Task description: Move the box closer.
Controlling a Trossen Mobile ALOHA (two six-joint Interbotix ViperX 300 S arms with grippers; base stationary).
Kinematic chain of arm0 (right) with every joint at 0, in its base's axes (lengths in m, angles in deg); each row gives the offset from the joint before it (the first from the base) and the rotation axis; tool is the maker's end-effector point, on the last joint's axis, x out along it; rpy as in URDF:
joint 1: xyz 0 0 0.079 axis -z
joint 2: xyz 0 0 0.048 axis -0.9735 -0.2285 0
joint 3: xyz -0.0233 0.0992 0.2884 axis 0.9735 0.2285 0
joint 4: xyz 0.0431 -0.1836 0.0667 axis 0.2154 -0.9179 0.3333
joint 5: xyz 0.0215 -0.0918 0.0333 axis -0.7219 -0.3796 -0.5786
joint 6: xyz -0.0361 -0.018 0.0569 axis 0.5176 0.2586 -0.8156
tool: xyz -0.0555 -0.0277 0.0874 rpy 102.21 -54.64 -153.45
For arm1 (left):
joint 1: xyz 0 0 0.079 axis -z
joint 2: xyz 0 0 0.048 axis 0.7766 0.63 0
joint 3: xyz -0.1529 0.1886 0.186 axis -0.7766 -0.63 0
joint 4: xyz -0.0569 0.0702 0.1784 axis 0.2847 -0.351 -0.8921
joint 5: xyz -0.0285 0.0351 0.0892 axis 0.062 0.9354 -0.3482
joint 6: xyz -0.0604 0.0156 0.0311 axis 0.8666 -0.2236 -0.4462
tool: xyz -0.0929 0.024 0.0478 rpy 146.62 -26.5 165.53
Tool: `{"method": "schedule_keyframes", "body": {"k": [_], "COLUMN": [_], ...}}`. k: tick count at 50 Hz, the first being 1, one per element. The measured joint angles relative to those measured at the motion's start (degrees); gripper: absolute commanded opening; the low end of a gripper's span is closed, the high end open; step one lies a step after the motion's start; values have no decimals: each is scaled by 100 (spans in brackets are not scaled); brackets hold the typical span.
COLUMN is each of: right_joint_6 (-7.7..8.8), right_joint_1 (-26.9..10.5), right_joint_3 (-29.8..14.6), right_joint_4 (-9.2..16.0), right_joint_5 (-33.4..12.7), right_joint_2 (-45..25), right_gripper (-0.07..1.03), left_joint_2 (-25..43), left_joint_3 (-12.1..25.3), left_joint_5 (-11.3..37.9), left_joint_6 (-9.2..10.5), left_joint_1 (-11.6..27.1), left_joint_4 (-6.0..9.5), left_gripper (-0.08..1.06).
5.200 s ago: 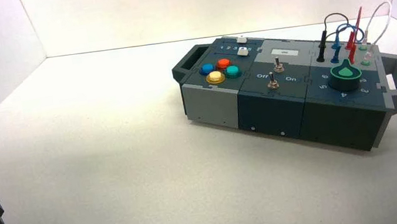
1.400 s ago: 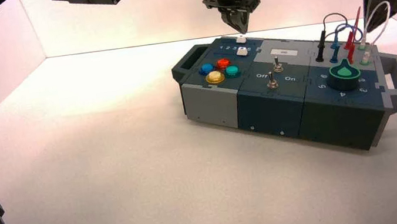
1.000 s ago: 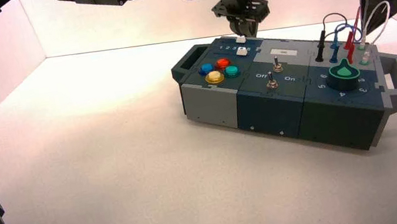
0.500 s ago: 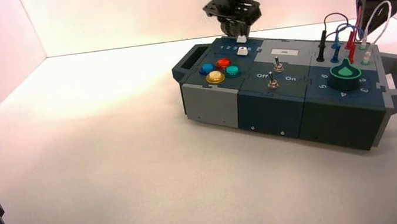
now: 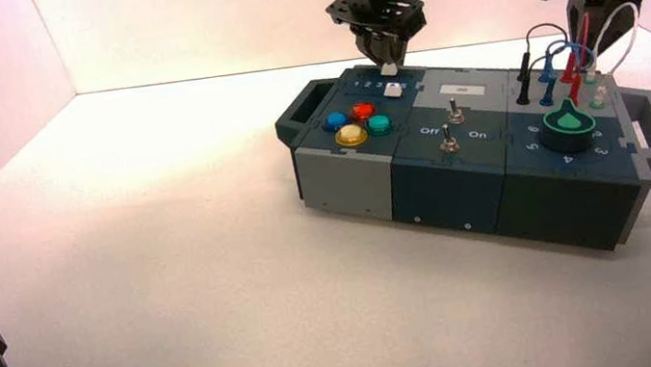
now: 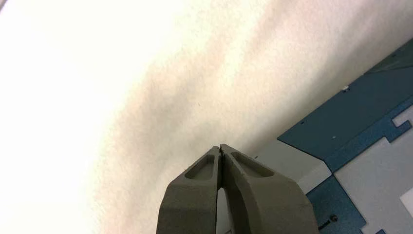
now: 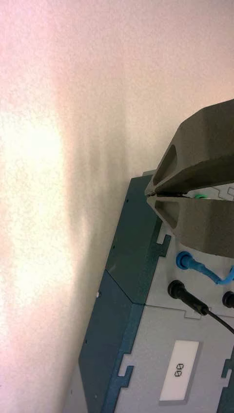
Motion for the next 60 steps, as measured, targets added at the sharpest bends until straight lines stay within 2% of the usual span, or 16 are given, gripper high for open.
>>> {"method": "schedule_keyframes", "body": {"k": [8,9,12,13,18,24,35,60], "right_joint_6": [9,9,9,9,18,26,62,88], "right_joint_1": [-53,-88,-123,-158,-281,-378,-519,-861], "right_joint_3": [0,0,0,0,-9,-18,-18,-18], "right_joint_4": [0,0,0,0,0,0,0,9], "right_joint_5": [-44,-53,-62,-62,-79,-105,-149,-211], "right_joint_2": [-9,0,0,0,-18,-35,-44,-44], "right_gripper": [-2,-2,-2,-2,-2,-2,-2,-2], "left_joint_2": [-264,-352,-439,-519,-738,-958,-1283,-1863], "left_joint_3": [-527,-712,-870,-1063,-1521,-1951,-2549,-3612], "left_joint_5": [-281,-378,-466,-571,-800,-1037,-1310,-1811], "left_joint_6": [0,0,0,0,0,0,0,88], "left_joint_1": [0,0,0,0,0,0,0,0], "left_joint_4": [0,0,0,0,0,9,9,-9], "left_gripper": [-3,-3,-3,-3,-3,-3,-3,-3]}}
